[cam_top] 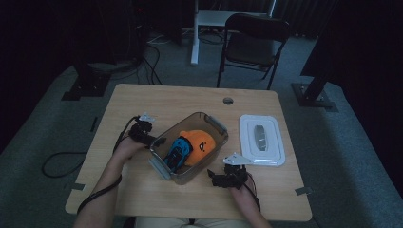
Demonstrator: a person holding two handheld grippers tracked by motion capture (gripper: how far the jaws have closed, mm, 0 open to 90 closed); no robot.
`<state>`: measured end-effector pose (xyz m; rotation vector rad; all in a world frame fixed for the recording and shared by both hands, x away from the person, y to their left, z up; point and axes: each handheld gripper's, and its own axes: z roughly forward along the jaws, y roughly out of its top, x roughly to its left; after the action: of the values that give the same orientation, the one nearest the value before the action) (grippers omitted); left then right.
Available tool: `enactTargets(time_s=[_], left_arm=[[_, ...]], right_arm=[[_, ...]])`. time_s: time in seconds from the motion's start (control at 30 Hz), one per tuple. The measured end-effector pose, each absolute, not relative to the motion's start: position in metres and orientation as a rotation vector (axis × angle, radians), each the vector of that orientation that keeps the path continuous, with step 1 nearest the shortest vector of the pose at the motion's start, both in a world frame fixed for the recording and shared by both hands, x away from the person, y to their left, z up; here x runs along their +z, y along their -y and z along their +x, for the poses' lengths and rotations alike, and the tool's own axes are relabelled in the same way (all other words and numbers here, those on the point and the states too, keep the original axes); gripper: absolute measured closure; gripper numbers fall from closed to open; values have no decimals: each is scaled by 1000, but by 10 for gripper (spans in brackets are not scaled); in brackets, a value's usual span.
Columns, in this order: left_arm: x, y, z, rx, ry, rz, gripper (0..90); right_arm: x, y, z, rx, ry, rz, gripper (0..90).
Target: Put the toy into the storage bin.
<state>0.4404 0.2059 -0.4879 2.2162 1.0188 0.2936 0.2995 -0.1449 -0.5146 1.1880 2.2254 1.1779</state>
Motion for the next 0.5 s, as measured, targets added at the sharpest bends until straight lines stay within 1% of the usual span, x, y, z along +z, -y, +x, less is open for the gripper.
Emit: enactTargets(time_s=[0.07, 0.1, 0.13, 0.23, 0.5], left_arm=[[-488, -204, 440, 294, -1015, 2213, 112], [-488, -203, 439, 339, -1011, 2199, 112], [-488, -202, 438, 346, -1008, 2192, 111], [-489, -203, 438, 316, -998, 2207, 112], [-490, -197, 424, 295, -959, 2228, 111]], right_arm=[[-515, 145, 300, 1172, -2223, 1188, 108], [-514, 146, 301, 1168, -2218, 1191, 108], [-513, 147, 302, 1159, -2207, 1203, 108], [-512, 149, 305, 1155, -2198, 1212, 108], [-512, 149, 307, 1149, -2199, 1217, 108]])
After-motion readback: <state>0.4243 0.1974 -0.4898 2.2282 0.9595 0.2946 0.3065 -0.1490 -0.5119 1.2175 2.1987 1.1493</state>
